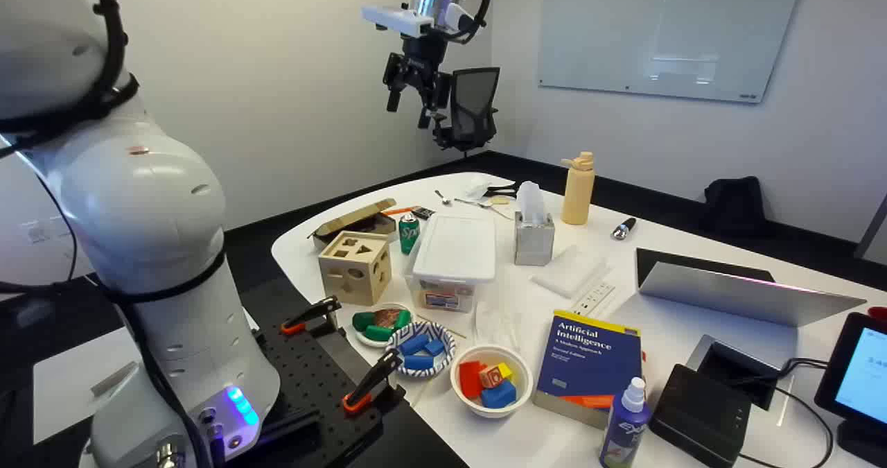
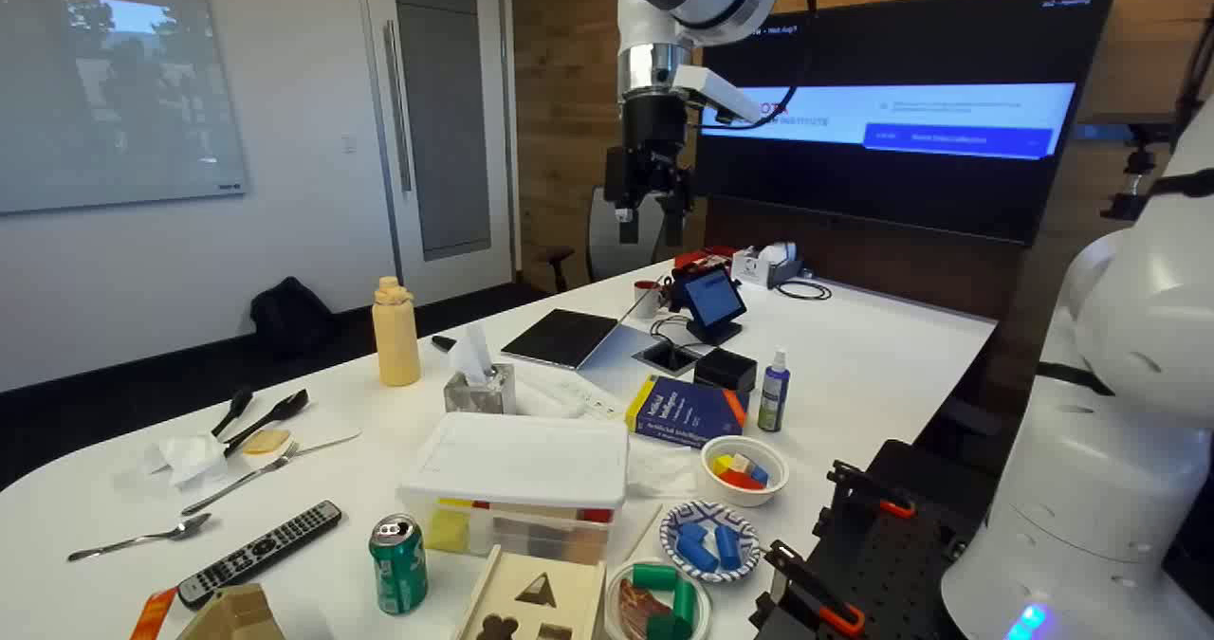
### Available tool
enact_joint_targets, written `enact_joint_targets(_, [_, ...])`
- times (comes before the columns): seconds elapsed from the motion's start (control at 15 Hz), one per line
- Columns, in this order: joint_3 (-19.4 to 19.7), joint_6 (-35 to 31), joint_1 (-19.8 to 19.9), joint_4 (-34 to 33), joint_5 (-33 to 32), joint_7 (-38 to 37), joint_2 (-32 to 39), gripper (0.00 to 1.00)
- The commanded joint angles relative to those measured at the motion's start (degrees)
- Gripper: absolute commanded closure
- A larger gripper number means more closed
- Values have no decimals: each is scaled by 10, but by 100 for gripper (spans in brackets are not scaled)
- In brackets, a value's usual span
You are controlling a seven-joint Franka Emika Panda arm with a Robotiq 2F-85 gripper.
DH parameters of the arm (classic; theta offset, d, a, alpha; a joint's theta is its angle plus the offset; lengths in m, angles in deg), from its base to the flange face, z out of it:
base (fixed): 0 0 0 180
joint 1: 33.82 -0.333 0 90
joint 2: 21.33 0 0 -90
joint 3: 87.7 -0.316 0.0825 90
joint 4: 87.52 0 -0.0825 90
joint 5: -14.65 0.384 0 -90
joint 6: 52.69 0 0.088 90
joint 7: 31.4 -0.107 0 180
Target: Move the blue bottle to the left side of the table
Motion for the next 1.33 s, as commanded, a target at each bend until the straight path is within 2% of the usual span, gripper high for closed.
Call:
enact_joint_targets(0.0, [-7, 1, 8, -1, 1, 1, 0, 0])
enact_joint_targets(0.4, [39, -57, 60, 3, -13, 36, 30, 0])
enact_joint_targets(0.87, [120, -151, 142, -39, -9, 139, 149, 0])
enact_joint_targets(1.27, [133, -253, 195, -80, -8, 149, 256, 0])
